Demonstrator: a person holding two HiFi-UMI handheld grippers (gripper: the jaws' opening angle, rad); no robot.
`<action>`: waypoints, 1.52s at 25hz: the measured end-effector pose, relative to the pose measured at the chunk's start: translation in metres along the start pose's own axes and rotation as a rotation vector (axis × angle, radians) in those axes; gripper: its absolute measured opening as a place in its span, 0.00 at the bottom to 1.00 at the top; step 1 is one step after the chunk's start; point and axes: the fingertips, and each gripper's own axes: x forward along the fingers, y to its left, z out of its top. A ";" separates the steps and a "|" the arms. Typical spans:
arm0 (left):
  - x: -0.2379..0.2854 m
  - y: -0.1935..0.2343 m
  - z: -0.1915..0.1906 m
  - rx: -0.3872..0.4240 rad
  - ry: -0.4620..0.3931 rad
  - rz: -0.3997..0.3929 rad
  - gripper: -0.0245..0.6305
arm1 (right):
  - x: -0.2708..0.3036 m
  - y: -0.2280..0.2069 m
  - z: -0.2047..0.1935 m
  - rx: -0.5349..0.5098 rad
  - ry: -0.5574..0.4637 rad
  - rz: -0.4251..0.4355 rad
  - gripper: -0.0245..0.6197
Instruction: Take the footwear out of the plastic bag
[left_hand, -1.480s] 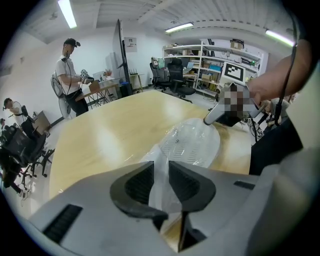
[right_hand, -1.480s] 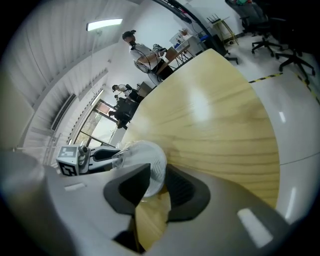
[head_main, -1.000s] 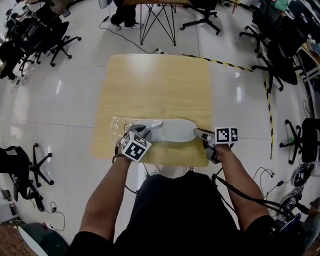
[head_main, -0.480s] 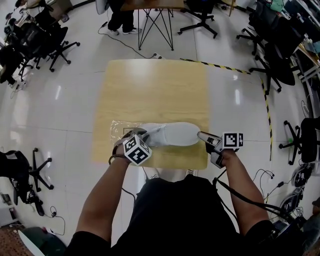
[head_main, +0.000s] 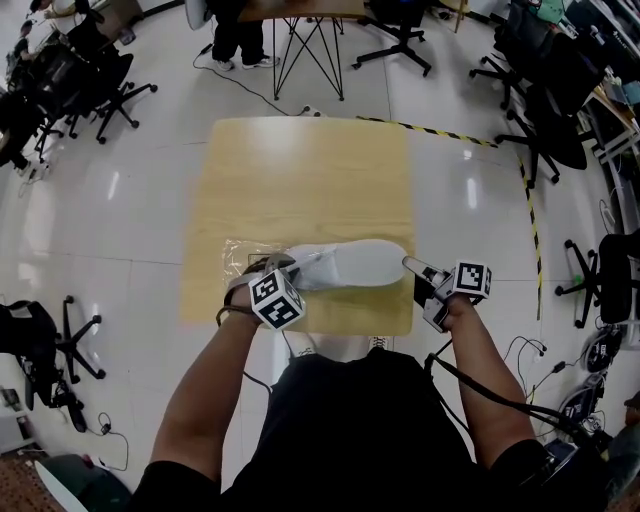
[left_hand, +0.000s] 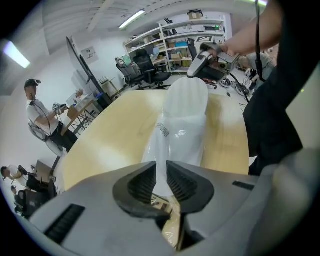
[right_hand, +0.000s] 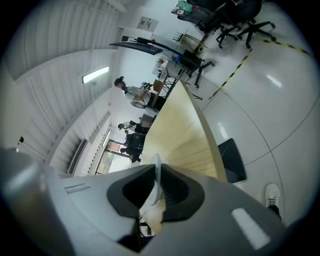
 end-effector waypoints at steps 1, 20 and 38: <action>0.000 0.001 -0.001 -0.007 0.000 0.004 0.15 | -0.001 -0.001 -0.001 -0.003 0.000 -0.006 0.09; 0.004 0.029 -0.043 -0.110 0.105 0.063 0.11 | -0.034 -0.005 0.006 -0.101 -0.008 -0.023 0.09; -0.001 0.030 -0.040 -0.107 0.072 0.072 0.05 | 0.008 -0.018 -0.023 -0.127 0.136 -0.076 0.10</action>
